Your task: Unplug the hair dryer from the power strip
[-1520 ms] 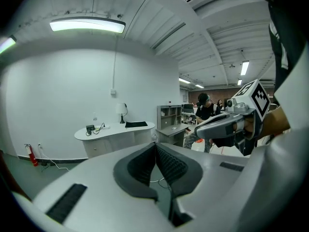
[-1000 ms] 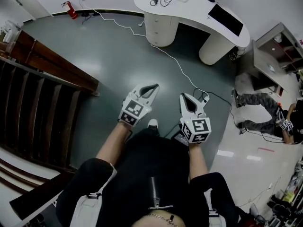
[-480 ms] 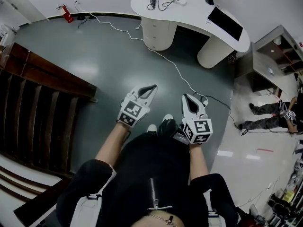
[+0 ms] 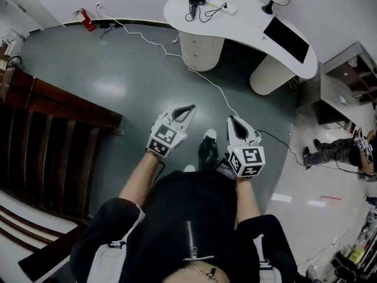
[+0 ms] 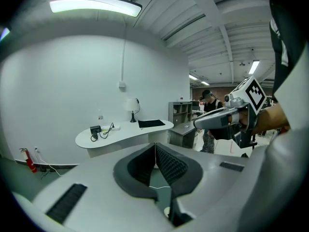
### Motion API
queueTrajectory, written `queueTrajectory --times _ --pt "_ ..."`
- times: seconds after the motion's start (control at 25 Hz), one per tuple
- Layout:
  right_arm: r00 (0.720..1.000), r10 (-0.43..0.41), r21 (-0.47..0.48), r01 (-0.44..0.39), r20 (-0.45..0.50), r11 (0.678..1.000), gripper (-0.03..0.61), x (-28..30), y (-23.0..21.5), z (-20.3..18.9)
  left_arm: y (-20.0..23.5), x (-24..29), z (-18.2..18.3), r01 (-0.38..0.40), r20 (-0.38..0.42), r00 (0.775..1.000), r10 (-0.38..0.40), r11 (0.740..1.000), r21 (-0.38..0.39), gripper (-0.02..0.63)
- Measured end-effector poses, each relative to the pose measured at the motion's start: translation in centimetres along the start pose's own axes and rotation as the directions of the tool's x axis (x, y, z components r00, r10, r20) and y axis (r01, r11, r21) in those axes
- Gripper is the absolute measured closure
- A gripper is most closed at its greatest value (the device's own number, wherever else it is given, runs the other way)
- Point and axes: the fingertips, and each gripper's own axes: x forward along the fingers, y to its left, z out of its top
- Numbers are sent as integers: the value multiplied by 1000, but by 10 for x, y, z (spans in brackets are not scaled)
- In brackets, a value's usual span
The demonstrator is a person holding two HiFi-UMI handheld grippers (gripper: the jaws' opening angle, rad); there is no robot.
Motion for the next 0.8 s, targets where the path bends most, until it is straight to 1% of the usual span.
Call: queueTrajectory --times 0.2,0.44,0.6,0.8 --pt "1000 31 4 -31 3 1000 574 40 -36 21 32 40 21 -27 -8 1000 27 1000 2 600" --pt "996 88 -10 -88 -2 996 574 88 -83 54 69 91 53 -72 -12 997 72 997 -8 600" --pt "994 110 -20 -110 4 994 574 118 -116 73 89 125 66 -87 -21 996 87 996 -9 600" --pt "992 128 -26 -128 4 991 574 141 -145 90 112 154 78 -110 -29 994 109 994 -19 601"
